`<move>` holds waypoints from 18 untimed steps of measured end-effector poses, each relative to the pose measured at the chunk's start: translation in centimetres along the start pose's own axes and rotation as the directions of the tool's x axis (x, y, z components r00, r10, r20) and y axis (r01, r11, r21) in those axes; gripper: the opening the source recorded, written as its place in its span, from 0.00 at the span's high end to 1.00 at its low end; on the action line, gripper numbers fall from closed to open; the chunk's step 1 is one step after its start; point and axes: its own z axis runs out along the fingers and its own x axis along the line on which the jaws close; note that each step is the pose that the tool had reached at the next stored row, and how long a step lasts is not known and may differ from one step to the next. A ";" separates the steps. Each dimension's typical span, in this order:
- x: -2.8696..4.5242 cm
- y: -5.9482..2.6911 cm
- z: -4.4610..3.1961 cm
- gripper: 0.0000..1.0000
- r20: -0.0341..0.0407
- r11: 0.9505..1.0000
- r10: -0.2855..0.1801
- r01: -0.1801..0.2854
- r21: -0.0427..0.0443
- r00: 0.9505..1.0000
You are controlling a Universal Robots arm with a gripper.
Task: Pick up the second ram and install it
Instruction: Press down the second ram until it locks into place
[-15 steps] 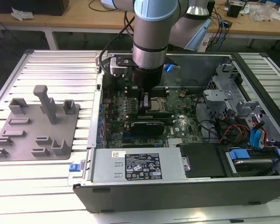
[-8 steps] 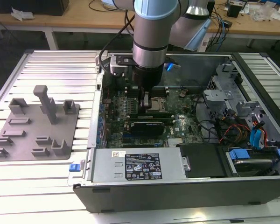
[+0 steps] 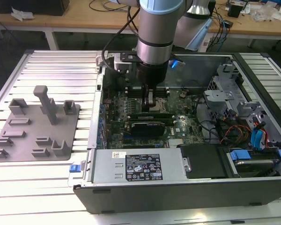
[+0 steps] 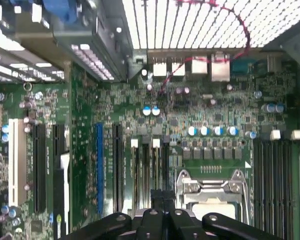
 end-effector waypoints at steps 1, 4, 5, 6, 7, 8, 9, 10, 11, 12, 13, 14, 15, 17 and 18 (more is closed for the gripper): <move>0.00 -0.35 -0.01 0.92 0.000 1.000 0.000 0.000 0.000 1.000; -0.01 -1.59 -0.04 0.92 0.000 1.000 0.000 0.000 -0.001 1.000; -0.01 -1.81 -0.05 0.92 0.000 1.000 0.000 0.000 -0.001 1.000; -0.02 -2.09 -0.06 0.92 0.000 1.000 0.000 0.000 -0.001 1.000; -0.02 -2.42 -0.07 0.92 0.000 1.000 0.000 0.000 -0.001 1.000; -0.02 -2.46 -0.07 0.92 0.000 1.000 0.000 0.000 -0.001 1.000; -0.03 -2.46 -0.19 0.92 0.000 1.000 0.000 0.000 -0.001 1.000; -0.01 -2.45 -0.57 0.92 0.000 1.000 0.000 0.000 -0.001 1.000; -0.01 -2.45 -0.70 0.92 0.000 1.000 0.000 0.000 -0.001 1.000; -0.01 -2.45 -0.73 0.92 0.000 1.000 0.000 0.000 -0.001 1.000; -0.01 -2.45 -0.74 0.92 0.000 1.000 0.000 0.000 -0.001 1.000; -0.01 -2.45 -0.76 0.92 0.000 1.000 0.000 0.000 -0.001 1.000; -0.01 -2.45 -0.76 0.92 0.000 1.000 0.000 0.000 -0.001 1.000; -0.01 -2.45 -0.78 0.92 0.000 1.000 0.000 0.000 -0.001 1.000; -0.01 -2.44 -0.79 0.92 0.000 1.000 0.000 0.000 -0.001 1.000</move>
